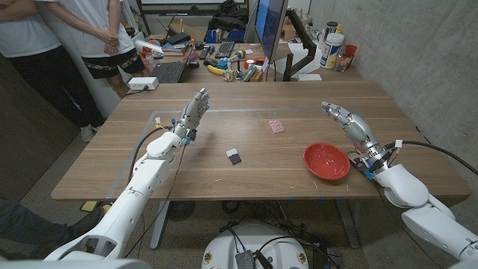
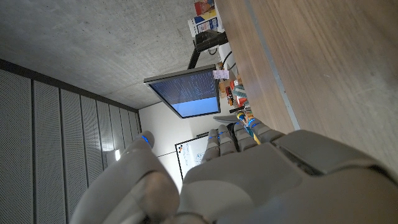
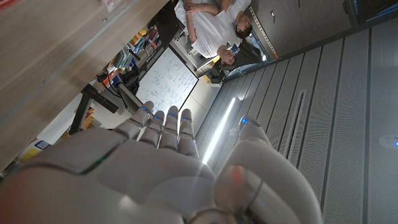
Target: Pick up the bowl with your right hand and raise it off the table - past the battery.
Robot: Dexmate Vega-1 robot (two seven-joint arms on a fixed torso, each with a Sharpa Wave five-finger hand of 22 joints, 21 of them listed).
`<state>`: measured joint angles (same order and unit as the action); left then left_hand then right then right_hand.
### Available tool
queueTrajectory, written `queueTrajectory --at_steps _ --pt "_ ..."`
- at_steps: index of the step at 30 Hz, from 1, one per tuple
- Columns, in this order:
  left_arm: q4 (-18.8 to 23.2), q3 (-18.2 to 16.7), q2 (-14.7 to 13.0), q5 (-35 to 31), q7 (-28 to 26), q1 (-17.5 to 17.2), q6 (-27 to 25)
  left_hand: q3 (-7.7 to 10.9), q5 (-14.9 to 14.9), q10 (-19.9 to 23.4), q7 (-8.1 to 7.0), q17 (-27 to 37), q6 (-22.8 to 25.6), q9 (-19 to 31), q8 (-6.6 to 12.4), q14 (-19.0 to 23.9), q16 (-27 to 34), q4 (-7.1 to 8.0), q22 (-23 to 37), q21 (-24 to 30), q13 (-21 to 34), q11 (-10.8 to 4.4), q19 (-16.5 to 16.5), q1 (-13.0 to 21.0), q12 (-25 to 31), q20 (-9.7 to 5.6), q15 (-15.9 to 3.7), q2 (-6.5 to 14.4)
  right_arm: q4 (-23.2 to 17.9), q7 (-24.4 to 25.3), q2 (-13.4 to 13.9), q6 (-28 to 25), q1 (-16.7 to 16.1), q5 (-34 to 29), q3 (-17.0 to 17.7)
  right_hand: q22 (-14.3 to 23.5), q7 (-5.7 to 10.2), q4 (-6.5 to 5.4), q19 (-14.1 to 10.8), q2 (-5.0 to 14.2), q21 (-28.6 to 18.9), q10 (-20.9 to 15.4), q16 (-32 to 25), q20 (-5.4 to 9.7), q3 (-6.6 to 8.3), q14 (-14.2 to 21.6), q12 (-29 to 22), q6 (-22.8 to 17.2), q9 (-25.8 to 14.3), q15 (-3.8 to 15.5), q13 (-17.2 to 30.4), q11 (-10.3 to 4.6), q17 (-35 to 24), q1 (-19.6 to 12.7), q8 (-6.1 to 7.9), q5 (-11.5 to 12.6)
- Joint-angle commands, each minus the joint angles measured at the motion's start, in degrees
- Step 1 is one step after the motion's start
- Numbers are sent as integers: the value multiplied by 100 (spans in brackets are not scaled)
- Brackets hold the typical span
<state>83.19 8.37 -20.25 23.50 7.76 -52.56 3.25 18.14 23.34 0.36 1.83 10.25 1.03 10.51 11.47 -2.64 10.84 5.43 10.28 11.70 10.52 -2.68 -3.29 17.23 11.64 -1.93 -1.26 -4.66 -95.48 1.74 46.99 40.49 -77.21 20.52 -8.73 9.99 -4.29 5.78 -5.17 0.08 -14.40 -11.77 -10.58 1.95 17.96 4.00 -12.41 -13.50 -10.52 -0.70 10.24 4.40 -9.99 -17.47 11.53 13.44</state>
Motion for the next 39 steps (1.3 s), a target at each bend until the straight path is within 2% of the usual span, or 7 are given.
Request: queueTrajectory --at_steps 1,19,31,39 --pt "70 -18 11 -11 -92 -43 -21 -31 18 13 -26 23 -3 13 -7 -22 -6 12 13 27 23 -38 -3 38 -2 -360 -11 17 36 -138 61 93 -34 -32 15 25 35 49 -69 -11 27 -47 1 -18 13 60 -16 -40 -16 -3 32 -49 -13 -81 -19 24" --pt "132 53 -14 -103 -173 -73 -55 -53 14 18 -31 25 -1 13 -10 -18 -5 12 15 21 24 -39 -10 44 -3 -344 -11 27 -82 -120 158 206 -327 -284 138 27 114 92 -94 -38 62 -53 -5 -16 9 90 -10 -56 -17 25 34 -77 -17 -128 -20 48" --pt "188 67 0 -119 -217 -136 64 -67 12 51 -33 26 18 14 -4 6 3 11 16 24 24 -36 5 51 8 -337 -14 35 -223 -21 234 179 -534 -697 336 27 137 111 -139 -48 70 -84 -14 -8 8 122 -18 -65 -19 45 36 -81 -20 -152 -19 65" --pt "341 70 -52 -133 -281 -204 2 -76 13 67 -28 26 54 14 7 14 4 9 17 24 25 -37 12 59 12 -342 -14 44 -188 1 141 318 -599 -757 392 28 164 126 -169 -56 79 -112 -16 1 8 140 -26 -79 -20 60 38 -95 -21 -172 -16 80"
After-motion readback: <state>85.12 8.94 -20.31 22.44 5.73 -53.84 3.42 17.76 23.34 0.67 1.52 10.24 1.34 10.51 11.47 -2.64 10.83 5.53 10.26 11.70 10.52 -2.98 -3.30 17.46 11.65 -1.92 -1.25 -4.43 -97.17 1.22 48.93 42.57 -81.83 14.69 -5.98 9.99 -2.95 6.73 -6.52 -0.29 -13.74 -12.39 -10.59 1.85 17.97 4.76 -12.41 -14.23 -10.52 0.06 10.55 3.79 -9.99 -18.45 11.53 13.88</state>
